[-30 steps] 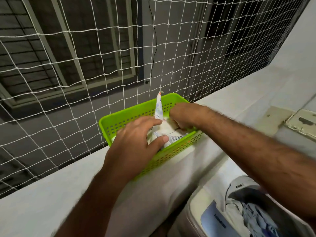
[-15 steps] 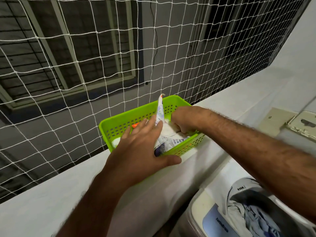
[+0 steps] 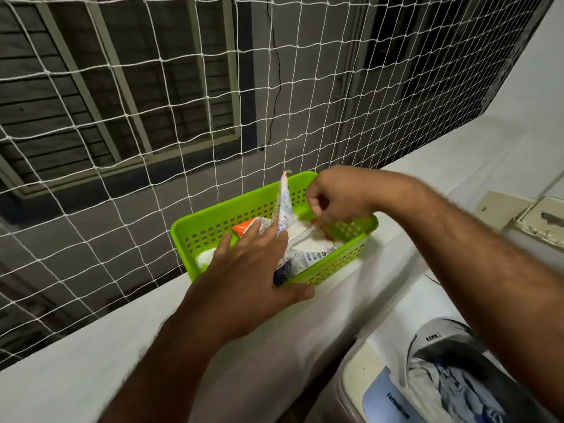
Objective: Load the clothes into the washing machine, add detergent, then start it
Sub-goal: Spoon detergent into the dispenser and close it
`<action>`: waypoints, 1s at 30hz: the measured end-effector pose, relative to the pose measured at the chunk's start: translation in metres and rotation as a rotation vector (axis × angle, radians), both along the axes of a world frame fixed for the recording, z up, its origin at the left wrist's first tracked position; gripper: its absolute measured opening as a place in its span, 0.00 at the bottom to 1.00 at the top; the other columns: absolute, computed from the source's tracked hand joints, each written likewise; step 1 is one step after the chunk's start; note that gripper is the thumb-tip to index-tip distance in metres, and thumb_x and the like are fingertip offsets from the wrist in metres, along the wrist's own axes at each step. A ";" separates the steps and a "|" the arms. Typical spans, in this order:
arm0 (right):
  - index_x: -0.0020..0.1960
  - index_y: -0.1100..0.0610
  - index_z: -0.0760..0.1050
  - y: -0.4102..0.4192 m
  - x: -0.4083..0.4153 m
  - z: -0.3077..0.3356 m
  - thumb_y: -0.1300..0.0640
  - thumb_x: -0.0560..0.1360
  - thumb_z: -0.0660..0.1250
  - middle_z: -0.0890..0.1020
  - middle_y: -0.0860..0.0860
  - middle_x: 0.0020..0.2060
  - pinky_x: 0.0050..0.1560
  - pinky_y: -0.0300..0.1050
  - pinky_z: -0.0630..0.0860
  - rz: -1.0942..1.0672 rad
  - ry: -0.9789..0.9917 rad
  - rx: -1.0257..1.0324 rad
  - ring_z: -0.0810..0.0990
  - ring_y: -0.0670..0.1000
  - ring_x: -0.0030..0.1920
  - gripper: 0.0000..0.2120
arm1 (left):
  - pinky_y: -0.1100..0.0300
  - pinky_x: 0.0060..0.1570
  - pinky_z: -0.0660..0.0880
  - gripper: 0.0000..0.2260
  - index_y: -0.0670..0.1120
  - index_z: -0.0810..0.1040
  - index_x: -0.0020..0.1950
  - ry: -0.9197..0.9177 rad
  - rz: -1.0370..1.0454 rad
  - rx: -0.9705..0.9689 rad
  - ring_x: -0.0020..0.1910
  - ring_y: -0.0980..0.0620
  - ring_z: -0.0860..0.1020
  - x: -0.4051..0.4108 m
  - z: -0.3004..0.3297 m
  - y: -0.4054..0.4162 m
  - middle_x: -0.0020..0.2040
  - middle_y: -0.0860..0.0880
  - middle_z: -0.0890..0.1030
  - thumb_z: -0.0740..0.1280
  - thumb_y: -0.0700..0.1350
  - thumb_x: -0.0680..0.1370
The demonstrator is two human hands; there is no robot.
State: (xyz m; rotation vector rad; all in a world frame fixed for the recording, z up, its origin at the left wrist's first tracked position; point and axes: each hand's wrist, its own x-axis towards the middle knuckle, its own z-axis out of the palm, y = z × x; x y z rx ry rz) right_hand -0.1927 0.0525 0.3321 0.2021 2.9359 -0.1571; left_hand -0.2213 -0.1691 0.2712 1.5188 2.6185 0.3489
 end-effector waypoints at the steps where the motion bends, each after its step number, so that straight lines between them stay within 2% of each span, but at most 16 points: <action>1: 0.37 0.55 0.78 0.003 0.002 0.002 0.62 0.69 0.72 0.80 0.47 0.26 0.31 0.41 0.76 -0.039 0.023 -0.141 0.78 0.43 0.25 0.05 | 0.48 0.75 0.43 0.42 0.56 0.50 0.77 -0.009 0.001 0.006 0.77 0.57 0.42 0.000 0.000 0.000 0.79 0.57 0.46 0.51 0.76 0.68; 3: 0.40 0.59 0.79 0.007 0.005 0.000 0.67 0.70 0.72 0.81 0.47 0.26 0.25 0.41 0.76 -0.101 0.097 -0.391 0.79 0.44 0.24 0.04 | 0.48 0.75 0.42 0.42 0.57 0.50 0.77 -0.028 0.001 0.012 0.77 0.58 0.41 0.000 -0.001 0.001 0.79 0.58 0.46 0.52 0.75 0.68; 7: 0.46 0.64 0.77 -0.001 0.003 -0.018 0.69 0.72 0.73 0.80 0.51 0.28 0.27 0.43 0.77 -0.192 0.287 -0.719 0.80 0.47 0.26 0.06 | 0.49 0.74 0.43 0.42 0.58 0.48 0.77 -0.044 -0.006 0.029 0.77 0.59 0.41 -0.001 -0.003 0.001 0.78 0.59 0.45 0.54 0.75 0.68; 10: 0.43 0.63 0.78 -0.010 -0.003 -0.030 0.68 0.73 0.71 0.80 0.55 0.29 0.30 0.45 0.79 -0.263 0.344 -0.875 0.80 0.47 0.28 0.04 | 0.48 0.74 0.44 0.42 0.57 0.50 0.77 -0.042 -0.007 0.051 0.77 0.58 0.42 -0.002 -0.004 0.001 0.78 0.59 0.47 0.55 0.75 0.68; 12: 0.40 0.61 0.78 -0.012 -0.006 -0.034 0.67 0.75 0.70 0.81 0.56 0.29 0.31 0.44 0.80 -0.322 0.361 -0.922 0.82 0.49 0.30 0.06 | 0.48 0.74 0.45 0.43 0.57 0.50 0.77 -0.043 -0.006 0.061 0.77 0.57 0.43 -0.002 -0.004 0.001 0.78 0.59 0.48 0.55 0.76 0.68; 16: 0.40 0.61 0.78 -0.003 -0.007 -0.029 0.67 0.76 0.69 0.82 0.58 0.31 0.31 0.44 0.80 -0.430 0.517 -0.930 0.82 0.54 0.32 0.06 | 0.48 0.75 0.46 0.43 0.58 0.50 0.77 -0.035 0.006 0.056 0.77 0.57 0.43 -0.001 -0.004 0.000 0.79 0.58 0.48 0.53 0.77 0.67; 20: 0.38 0.59 0.77 0.009 -0.010 -0.027 0.65 0.75 0.69 0.84 0.62 0.34 0.37 0.54 0.84 -0.486 0.681 -0.726 0.85 0.61 0.35 0.08 | 0.49 0.74 0.45 0.45 0.56 0.50 0.77 -0.029 0.025 0.044 0.77 0.57 0.43 -0.001 -0.003 0.001 0.79 0.57 0.48 0.52 0.77 0.65; 24: 0.38 0.59 0.78 0.013 -0.012 -0.037 0.62 0.74 0.71 0.84 0.56 0.30 0.41 0.56 0.84 -0.504 0.730 -0.521 0.85 0.55 0.33 0.07 | 0.49 0.75 0.46 0.45 0.56 0.51 0.77 -0.033 0.029 0.036 0.77 0.56 0.44 -0.001 -0.003 0.001 0.79 0.57 0.49 0.53 0.76 0.66; 27: 0.37 0.58 0.78 0.009 -0.015 -0.041 0.64 0.75 0.70 0.84 0.55 0.28 0.37 0.55 0.84 -0.510 0.699 -0.514 0.85 0.52 0.29 0.08 | 0.49 0.75 0.46 0.44 0.57 0.50 0.77 -0.040 0.021 0.040 0.77 0.56 0.44 -0.001 -0.003 0.001 0.79 0.57 0.49 0.54 0.76 0.66; 30: 0.37 0.58 0.78 0.004 -0.017 -0.043 0.65 0.75 0.68 0.84 0.57 0.29 0.35 0.57 0.84 -0.536 0.626 -0.549 0.85 0.54 0.29 0.09 | 0.48 0.75 0.47 0.44 0.58 0.50 0.78 -0.043 0.013 0.045 0.77 0.56 0.44 -0.002 -0.003 0.001 0.79 0.57 0.49 0.54 0.76 0.66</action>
